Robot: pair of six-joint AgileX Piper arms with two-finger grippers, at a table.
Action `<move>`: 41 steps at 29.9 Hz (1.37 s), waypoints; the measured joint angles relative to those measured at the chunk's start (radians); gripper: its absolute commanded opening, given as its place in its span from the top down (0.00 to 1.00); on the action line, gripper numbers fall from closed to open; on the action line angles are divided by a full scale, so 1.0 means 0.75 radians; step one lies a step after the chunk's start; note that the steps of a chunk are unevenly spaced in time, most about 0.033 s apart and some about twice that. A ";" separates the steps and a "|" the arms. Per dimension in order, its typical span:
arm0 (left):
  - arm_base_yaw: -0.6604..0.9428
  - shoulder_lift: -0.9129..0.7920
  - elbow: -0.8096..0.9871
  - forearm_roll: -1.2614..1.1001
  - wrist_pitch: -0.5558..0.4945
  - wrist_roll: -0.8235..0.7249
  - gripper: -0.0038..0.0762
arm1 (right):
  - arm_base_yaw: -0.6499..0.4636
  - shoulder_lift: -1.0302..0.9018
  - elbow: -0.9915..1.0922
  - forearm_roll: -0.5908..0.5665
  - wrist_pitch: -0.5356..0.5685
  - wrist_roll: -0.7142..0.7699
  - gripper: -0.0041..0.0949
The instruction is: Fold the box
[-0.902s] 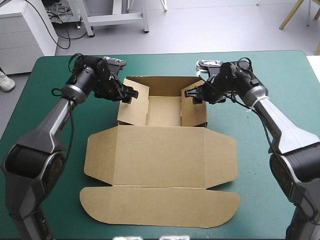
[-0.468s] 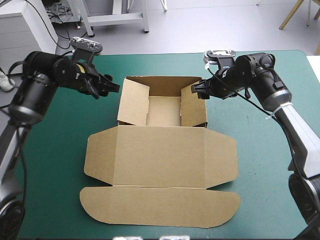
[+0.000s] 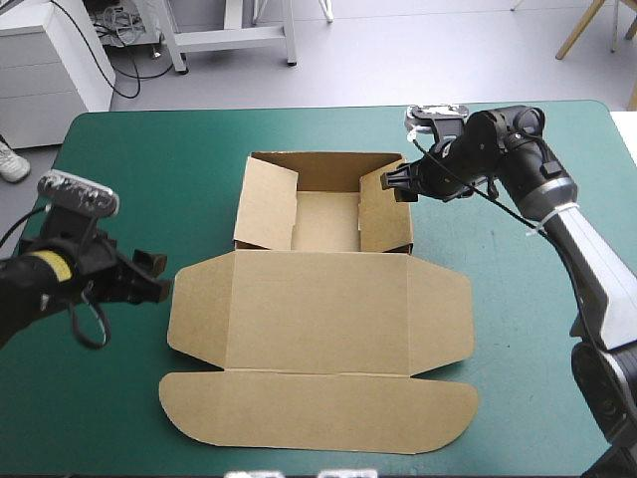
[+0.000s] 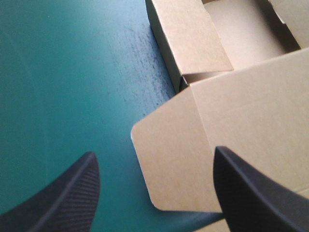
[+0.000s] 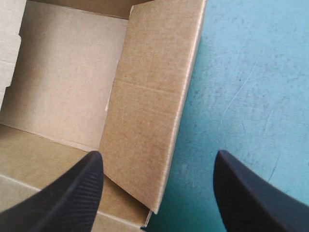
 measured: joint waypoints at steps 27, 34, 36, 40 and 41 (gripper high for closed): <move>0.000 -0.594 0.496 -0.006 0.000 0.000 0.36 | 0.069 0.353 0.000 -0.056 -0.207 0.076 0.96; 0.000 -0.594 0.496 -0.009 0.000 0.000 0.36 | 0.055 0.351 0.000 -0.149 -0.206 0.099 0.96; 0.000 -0.594 0.496 -0.009 0.001 0.000 0.36 | 0.027 0.349 0.000 -0.156 -0.194 0.099 0.96; 0.000 -0.594 0.496 -0.009 0.009 0.000 0.36 | -0.094 0.322 0.000 -0.226 -0.127 0.056 0.96; 0.000 -0.594 0.496 -0.009 0.010 0.000 0.36 | -0.122 0.314 0.000 -0.256 -0.098 0.047 0.96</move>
